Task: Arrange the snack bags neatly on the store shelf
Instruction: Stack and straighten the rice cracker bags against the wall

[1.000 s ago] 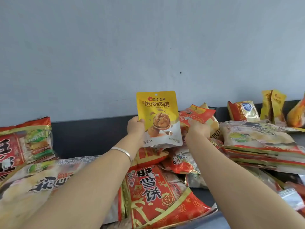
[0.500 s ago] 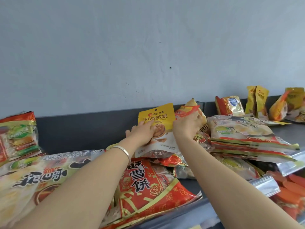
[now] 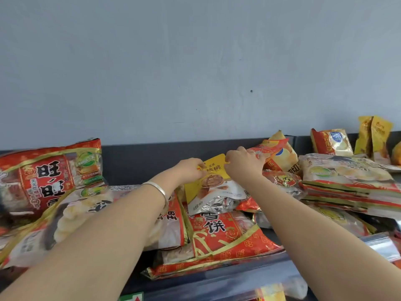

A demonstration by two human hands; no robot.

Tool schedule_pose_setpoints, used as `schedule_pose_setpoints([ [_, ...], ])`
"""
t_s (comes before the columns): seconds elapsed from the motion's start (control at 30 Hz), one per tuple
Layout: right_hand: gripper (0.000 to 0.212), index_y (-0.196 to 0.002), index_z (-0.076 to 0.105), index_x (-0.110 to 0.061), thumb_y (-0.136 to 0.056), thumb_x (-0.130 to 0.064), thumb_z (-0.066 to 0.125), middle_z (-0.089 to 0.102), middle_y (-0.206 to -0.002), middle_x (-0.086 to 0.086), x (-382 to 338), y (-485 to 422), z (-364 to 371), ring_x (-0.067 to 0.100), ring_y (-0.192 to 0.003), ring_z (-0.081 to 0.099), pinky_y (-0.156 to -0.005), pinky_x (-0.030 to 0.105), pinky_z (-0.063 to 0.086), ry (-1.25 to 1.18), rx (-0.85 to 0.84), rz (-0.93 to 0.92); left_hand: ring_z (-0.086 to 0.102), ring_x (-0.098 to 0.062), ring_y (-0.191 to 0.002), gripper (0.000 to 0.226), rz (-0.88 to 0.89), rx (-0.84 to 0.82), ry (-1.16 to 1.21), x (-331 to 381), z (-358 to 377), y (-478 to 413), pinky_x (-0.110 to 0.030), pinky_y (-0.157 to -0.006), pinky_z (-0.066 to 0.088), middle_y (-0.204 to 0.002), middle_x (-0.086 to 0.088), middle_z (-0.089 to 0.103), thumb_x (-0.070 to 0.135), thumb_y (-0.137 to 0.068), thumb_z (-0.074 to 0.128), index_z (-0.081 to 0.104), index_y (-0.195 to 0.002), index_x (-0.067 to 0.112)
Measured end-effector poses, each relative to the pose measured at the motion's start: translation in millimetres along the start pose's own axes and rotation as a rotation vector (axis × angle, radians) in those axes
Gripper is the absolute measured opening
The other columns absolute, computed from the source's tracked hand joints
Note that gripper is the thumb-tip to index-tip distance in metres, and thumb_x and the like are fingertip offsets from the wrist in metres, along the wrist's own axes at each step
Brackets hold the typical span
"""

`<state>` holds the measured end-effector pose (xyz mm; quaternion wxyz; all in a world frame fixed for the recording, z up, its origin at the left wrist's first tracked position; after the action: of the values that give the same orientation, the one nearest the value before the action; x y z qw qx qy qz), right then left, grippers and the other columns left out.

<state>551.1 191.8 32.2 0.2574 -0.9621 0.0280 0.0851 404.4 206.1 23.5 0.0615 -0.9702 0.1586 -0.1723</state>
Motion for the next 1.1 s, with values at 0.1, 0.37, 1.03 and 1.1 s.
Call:
schedule_pose_setpoints([
  [0.1, 0.029, -0.118, 0.063, -0.024, -0.094, -0.023, 0.047, 0.053, -0.124, 0.007, -34.8, 0.1, -1.0, 0.032, -0.123, 0.044, -0.098, 0.046, 0.036, -0.038, 0.026, -0.158, 0.049, -0.021, -0.120, 0.035, -0.023, 0.022, 0.007, -20.7, -17.4, 19.4, -0.028, -0.090, 0.039, -0.134, -0.005, 0.052, 0.030, -0.096, 0.048, 0.054, -0.127, 0.015],
  [0.37, 0.026, -0.112, 0.067, -0.015, -0.092, -0.028, 0.055, 0.066, -0.114, 0.003, -137.8, 13.3, 17.2, 0.022, -0.103, 0.061, -0.088, 0.037, 0.052, -0.255, -0.263, -0.455, 0.053, -0.018, -0.114, 0.032, -0.162, 0.027, -0.069, -106.3, -64.3, 76.0, -0.027, -0.091, 0.041, -0.128, -0.001, 0.057, 0.031, -0.096, 0.049, 0.059, -0.122, 0.016],
  [1.03, 0.055, -0.126, 0.058, -0.007, -0.094, -0.051, 0.049, 0.061, -0.127, 0.010, -209.8, 40.6, 58.5, 0.028, -0.115, 0.056, -0.098, 0.039, 0.046, -0.146, -0.514, -0.246, 0.045, -0.031, -0.127, 0.088, -0.454, -0.071, -0.090, -237.9, -54.5, 135.5, -0.044, -0.107, 0.036, -0.142, -0.009, 0.045, 0.081, -0.078, 0.020, 0.053, -0.133, 0.020],
  [1.1, 0.054, -0.122, 0.060, -0.010, -0.090, -0.053, 0.055, 0.063, -0.122, 0.007, -208.7, 40.4, 52.7, 0.027, -0.112, 0.057, -0.097, 0.041, 0.048, -0.136, -0.475, -0.232, 0.047, -0.029, -0.126, 0.099, -0.477, -0.067, -0.116, -241.9, -52.9, 137.9, -0.046, -0.106, 0.035, -0.141, -0.005, 0.048, 0.087, -0.068, 0.010, 0.051, -0.133, 0.025],
])
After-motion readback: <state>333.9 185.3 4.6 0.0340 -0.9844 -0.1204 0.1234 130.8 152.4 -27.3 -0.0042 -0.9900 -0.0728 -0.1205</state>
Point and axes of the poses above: each hand's wrist, its own y-axis away from the middle knuckle, its own z-axis out of the palm, x = y × z, the point moved 5 cm from there along -y, towards the middle knuckle
